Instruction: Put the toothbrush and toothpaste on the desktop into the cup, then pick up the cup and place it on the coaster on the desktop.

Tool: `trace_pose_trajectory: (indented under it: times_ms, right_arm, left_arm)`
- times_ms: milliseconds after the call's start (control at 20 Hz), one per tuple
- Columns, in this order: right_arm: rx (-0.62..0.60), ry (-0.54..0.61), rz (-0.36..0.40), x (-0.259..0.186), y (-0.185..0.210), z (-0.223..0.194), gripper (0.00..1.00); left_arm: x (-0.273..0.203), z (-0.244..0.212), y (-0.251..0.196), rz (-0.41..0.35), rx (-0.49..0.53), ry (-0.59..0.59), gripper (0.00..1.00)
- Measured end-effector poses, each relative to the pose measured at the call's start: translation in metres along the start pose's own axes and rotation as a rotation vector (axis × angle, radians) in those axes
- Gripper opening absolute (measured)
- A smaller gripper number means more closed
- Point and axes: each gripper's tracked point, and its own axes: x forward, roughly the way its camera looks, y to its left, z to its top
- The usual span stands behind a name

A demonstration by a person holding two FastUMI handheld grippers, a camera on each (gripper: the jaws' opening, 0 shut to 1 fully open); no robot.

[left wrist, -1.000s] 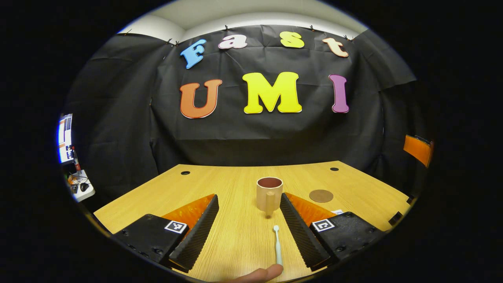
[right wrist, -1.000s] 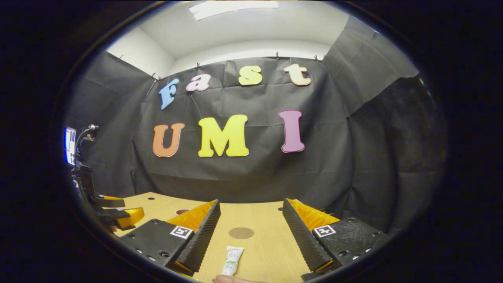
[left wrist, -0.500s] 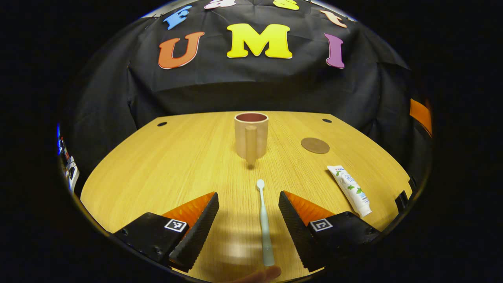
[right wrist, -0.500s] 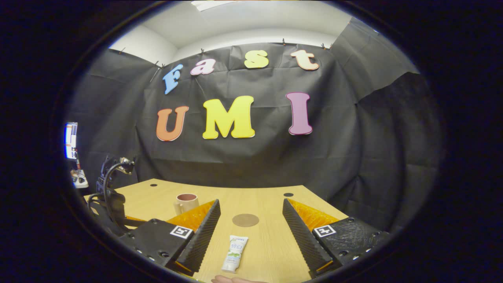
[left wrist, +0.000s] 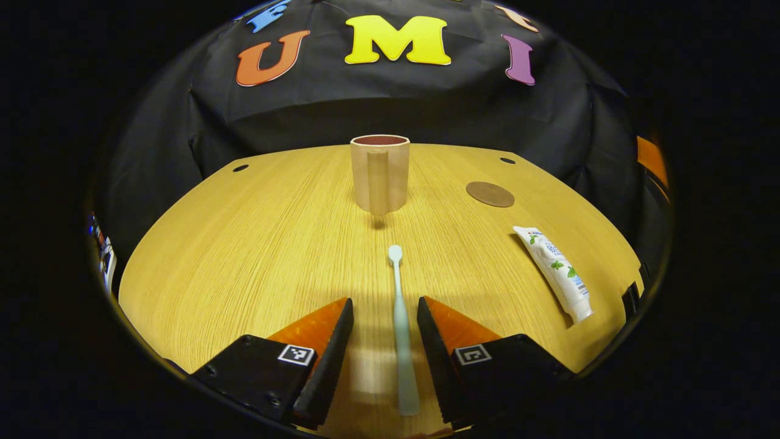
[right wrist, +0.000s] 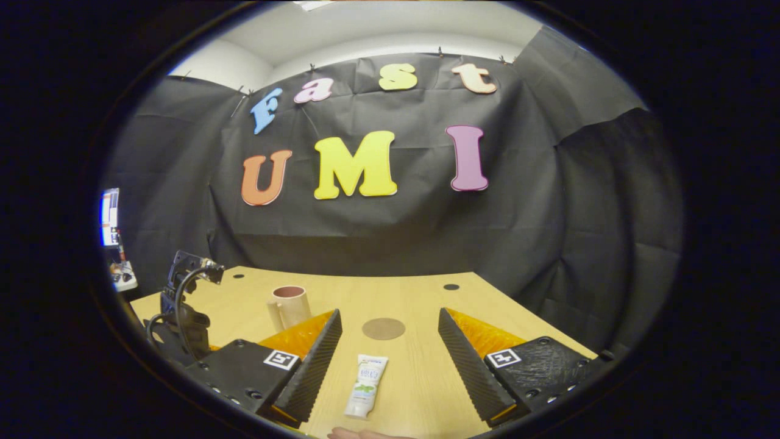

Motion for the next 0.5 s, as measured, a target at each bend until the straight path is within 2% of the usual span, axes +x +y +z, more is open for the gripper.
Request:
trace_pose_trajectory:
  times_ms: [50, 100, 150, 200, 250, 300, 500]
  right_arm:
    - [-0.001, 0.004, 0.001, 0.001, 0.002, -0.002, 0.96]
    - [-0.002, 0.011, 0.005, 0.002, 0.003, -0.003, 0.96]
    - [-0.002, 0.018, 0.007, 0.003, 0.004, -0.005, 0.95]
    - [-0.005, 0.025, 0.007, 0.004, 0.005, -0.006, 0.96]
    - [-0.009, 0.033, 0.006, 0.005, 0.006, -0.008, 0.96]
    - [-0.015, 0.040, 0.005, 0.007, 0.007, -0.009, 0.96]
    - [-0.027, 0.075, 0.008, 0.014, 0.013, -0.017, 0.96]
  left_arm:
    - [-0.001, 0.001, 0.004, 0.006, -0.006, -0.001, 0.61]
    - [0.000, 0.000, 0.009, 0.018, -0.007, -0.003, 0.47]
    - [0.000, 0.001, 0.012, 0.019, -0.014, -0.004, 0.40]
    - [0.001, 0.001, 0.014, 0.024, -0.020, -0.009, 0.27]
    - [0.005, 0.000, 0.014, 0.019, -0.028, -0.011, 0.22]
    - [0.003, 0.000, 0.013, 0.011, -0.030, -0.015, 0.13]
    - [0.000, 0.004, 0.014, -0.014, -0.045, -0.039, 0.09]
